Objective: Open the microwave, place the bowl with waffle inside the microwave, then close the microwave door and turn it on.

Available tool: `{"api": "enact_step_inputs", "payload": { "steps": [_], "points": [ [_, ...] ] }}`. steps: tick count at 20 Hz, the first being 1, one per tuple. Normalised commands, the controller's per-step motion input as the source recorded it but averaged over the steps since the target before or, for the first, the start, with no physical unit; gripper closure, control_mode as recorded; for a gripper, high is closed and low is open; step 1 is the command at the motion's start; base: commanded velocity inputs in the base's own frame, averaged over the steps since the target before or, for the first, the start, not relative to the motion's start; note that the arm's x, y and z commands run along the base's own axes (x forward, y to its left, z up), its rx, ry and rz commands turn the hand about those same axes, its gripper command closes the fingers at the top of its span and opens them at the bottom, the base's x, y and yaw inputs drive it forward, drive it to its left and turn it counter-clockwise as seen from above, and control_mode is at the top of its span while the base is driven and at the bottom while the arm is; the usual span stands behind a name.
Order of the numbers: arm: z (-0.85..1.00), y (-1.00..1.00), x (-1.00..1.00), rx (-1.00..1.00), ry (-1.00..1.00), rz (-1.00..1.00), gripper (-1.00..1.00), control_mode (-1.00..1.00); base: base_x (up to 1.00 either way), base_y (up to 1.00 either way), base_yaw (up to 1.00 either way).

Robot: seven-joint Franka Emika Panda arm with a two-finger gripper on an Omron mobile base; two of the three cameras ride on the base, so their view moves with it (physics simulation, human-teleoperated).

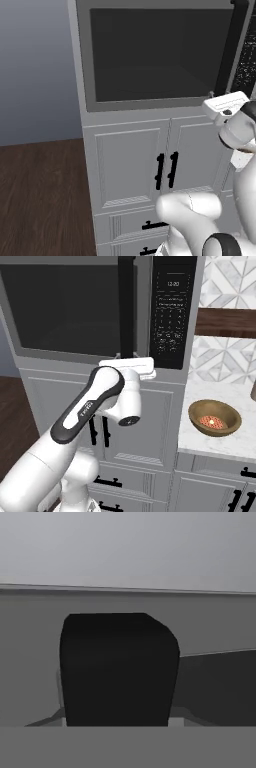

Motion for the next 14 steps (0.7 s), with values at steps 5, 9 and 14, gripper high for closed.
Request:
{"api": "enact_step_inputs", "payload": {
  "steps": [5,9,14],
  "points": [
    [0.00,0.00,-0.98,-0.06,-0.07,0.00,1.00,-1.00,0.00,0.00,0.00],
    [0.00,0.00,-0.99,-0.06,-0.05,0.00,1.00,-1.00,0.00,0.00,0.00],
    [0.00,0.00,-0.83,-0.08,0.00,0.00,1.00,-1.00,0.00,0.00,0.00]
  ]
}}
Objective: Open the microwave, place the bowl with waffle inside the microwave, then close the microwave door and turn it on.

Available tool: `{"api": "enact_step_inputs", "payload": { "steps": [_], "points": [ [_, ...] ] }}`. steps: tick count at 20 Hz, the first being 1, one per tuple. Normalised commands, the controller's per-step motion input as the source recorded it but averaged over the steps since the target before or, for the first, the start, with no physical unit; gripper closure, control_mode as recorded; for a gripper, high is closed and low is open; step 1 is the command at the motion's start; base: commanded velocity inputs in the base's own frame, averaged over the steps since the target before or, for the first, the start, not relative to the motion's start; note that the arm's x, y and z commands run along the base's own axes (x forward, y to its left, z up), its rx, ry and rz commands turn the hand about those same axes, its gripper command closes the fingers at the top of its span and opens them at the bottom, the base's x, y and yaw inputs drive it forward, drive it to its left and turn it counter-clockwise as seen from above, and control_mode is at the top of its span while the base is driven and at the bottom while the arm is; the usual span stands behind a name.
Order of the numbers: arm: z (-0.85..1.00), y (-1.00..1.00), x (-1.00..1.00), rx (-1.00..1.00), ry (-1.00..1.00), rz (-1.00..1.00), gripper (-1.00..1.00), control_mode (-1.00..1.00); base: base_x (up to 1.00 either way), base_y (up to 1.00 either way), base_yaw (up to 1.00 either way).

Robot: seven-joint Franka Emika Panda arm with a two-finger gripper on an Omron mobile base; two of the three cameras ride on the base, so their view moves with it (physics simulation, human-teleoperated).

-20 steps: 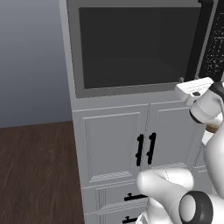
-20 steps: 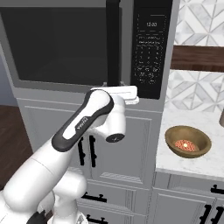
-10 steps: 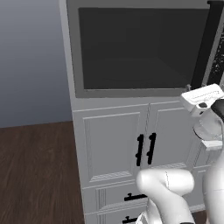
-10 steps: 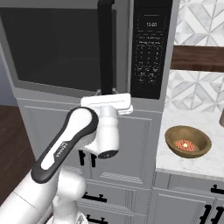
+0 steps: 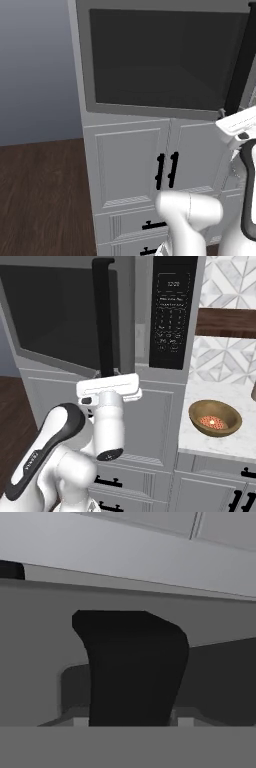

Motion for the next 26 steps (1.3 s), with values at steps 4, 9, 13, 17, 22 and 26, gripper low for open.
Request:
{"api": "enact_step_inputs", "payload": {
  "steps": [4,9,13,17,22,26],
  "points": [
    [0.00,0.00,-0.69,-0.11,0.00,0.02,1.00,-1.00,0.00,0.00,0.00],
    [0.00,0.04,-0.67,-0.16,0.00,0.09,1.00,-1.00,0.00,0.00,0.00],
    [0.00,0.24,-0.76,-0.19,0.00,0.11,1.00,-1.00,0.00,0.00,0.00],
    [0.00,0.53,-0.48,-0.17,0.00,0.08,1.00,-1.00,0.00,0.00,0.00],
    [0.00,0.34,0.00,-0.08,0.03,0.00,1.00,-1.00,0.00,0.00,0.00],
    [0.00,0.05,-0.09,-0.01,0.00,0.00,-1.00,-1.00,0.00,0.00,0.00]
  ]
}}
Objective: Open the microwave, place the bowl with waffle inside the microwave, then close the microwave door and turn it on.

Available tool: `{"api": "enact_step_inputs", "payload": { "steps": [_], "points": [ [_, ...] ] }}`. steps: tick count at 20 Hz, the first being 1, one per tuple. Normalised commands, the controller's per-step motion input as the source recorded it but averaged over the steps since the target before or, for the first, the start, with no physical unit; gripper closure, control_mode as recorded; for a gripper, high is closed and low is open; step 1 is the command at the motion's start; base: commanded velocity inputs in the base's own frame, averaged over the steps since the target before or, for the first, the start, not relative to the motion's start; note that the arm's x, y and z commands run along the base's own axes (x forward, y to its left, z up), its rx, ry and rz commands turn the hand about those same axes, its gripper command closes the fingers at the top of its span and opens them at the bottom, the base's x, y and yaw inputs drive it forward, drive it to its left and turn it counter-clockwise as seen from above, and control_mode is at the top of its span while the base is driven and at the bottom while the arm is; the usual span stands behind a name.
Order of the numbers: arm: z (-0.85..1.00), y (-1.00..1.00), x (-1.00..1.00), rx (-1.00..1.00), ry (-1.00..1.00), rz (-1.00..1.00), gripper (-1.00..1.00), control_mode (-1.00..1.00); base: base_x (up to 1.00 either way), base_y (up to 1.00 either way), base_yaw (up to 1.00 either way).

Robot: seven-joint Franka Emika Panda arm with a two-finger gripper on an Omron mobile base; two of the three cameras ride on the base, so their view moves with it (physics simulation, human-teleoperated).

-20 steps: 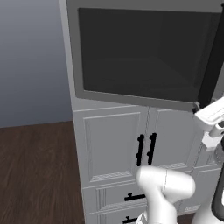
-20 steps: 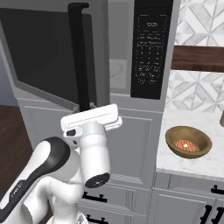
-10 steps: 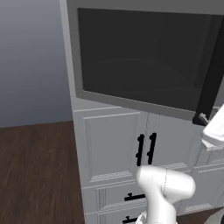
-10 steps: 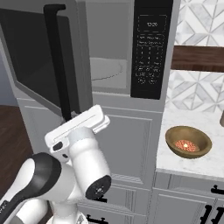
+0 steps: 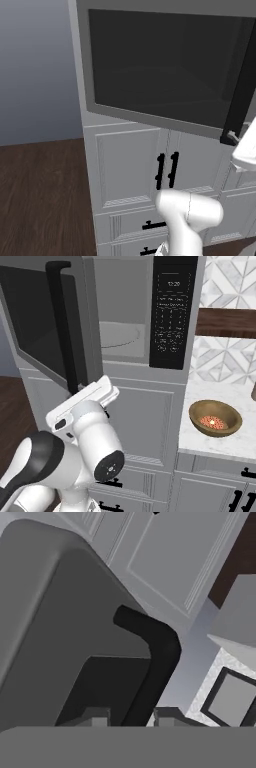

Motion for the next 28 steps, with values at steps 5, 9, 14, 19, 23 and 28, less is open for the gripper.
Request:
{"api": "enact_step_inputs", "payload": {
  "steps": [5,9,14,19,23,28],
  "points": [
    [0.16,-0.50,-0.56,0.05,0.00,-0.03,-1.00,-1.00,0.00,0.00,0.00],
    [0.12,-1.00,-0.81,0.13,0.00,-0.08,-1.00,-1.00,0.00,0.00,0.00],
    [0.03,-1.00,0.41,0.17,0.05,-0.03,-1.00,-1.00,0.00,0.00,0.00],
    [0.00,-0.62,1.00,0.05,0.11,0.07,-1.00,-1.00,0.00,0.00,0.00],
    [-0.12,-0.11,0.90,-0.06,-0.03,0.24,-1.00,-1.00,0.00,0.00,0.00],
    [0.00,0.67,0.13,-0.17,-0.31,0.30,-1.00,-1.00,0.00,0.00,0.00]
  ]
}}
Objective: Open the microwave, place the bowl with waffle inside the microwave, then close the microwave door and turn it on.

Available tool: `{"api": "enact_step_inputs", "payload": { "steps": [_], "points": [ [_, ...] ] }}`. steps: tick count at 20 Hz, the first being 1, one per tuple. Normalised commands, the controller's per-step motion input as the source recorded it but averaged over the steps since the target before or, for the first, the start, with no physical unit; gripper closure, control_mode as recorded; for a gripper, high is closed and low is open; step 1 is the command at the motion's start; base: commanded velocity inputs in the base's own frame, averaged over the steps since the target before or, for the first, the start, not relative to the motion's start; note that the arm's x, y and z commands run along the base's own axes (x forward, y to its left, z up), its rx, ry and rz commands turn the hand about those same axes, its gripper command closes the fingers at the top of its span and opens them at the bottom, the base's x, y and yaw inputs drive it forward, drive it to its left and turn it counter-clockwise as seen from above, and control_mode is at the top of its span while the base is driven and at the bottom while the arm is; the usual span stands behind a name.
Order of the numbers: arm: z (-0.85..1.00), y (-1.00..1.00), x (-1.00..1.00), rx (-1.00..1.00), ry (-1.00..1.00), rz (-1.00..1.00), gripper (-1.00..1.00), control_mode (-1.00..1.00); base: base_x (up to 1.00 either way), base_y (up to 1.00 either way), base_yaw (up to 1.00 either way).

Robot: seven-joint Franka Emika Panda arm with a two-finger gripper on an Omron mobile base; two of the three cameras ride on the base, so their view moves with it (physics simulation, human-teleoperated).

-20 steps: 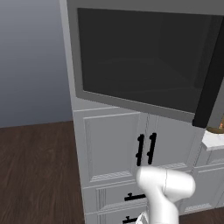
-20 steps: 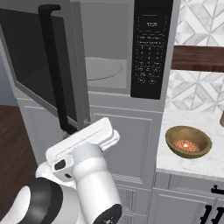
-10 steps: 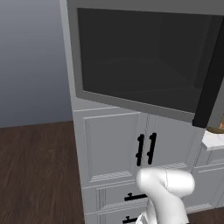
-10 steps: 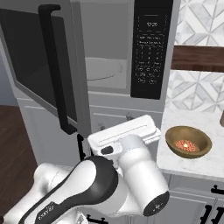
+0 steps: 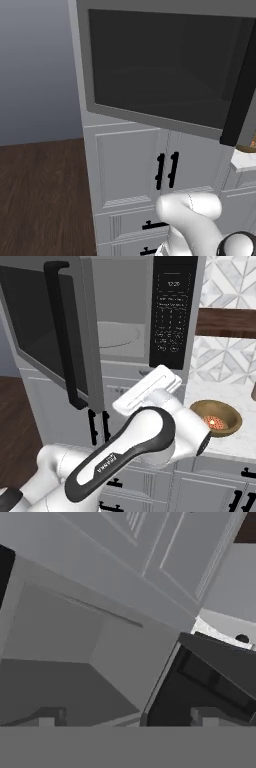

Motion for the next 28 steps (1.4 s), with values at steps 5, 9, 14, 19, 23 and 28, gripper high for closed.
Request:
{"api": "enact_step_inputs", "payload": {
  "steps": [5,9,14,19,23,28],
  "points": [
    [0.01,1.00,-0.06,-0.20,-0.31,0.25,-1.00,-1.00,0.00,0.00,0.00],
    [0.09,1.00,-0.35,-0.21,-0.31,0.21,-1.00,-1.00,0.00,0.00,0.00],
    [0.17,1.00,-0.85,-0.22,-0.32,0.23,-1.00,-1.00,0.00,0.00,0.00],
    [0.08,1.00,-0.53,-0.21,-0.24,0.21,-1.00,-1.00,0.00,0.00,0.00],
    [0.00,1.00,-0.01,-0.17,-0.13,0.09,-1.00,-1.00,0.00,0.00,0.00],
    [0.00,1.00,-0.07,-0.16,-0.11,0.01,-1.00,-1.00,0.00,0.00,0.00]
  ]
}}
